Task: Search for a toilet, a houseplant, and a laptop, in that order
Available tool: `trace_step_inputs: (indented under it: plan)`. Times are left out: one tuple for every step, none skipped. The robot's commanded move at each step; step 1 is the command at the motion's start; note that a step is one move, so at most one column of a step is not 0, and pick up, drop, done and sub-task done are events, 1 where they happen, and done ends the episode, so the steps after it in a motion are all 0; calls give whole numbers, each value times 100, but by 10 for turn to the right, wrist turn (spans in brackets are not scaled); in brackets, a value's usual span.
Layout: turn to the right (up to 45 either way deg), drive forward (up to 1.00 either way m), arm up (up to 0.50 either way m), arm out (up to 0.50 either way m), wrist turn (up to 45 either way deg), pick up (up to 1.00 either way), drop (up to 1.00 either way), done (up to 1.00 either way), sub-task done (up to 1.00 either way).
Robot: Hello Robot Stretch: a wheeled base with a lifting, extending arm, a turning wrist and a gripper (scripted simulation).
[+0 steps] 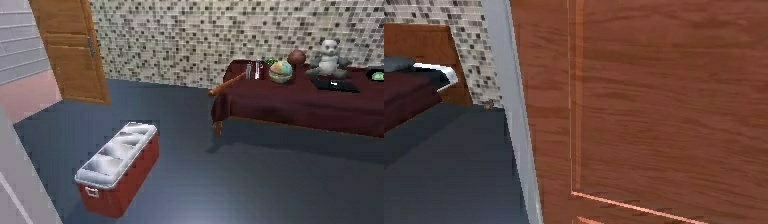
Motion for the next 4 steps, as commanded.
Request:
trace_step_inputs:
  plan:
    - [-90, 0, 0, 0, 0, 0, 0, 0, 0]
    - [0, 35, 0, 0, 0, 0, 0, 0, 0]
    - [-210, 0, 0, 0, 0, 0, 0, 0, 0]
    - [0, 40, 0, 0, 0, 0, 0, 0, 0]
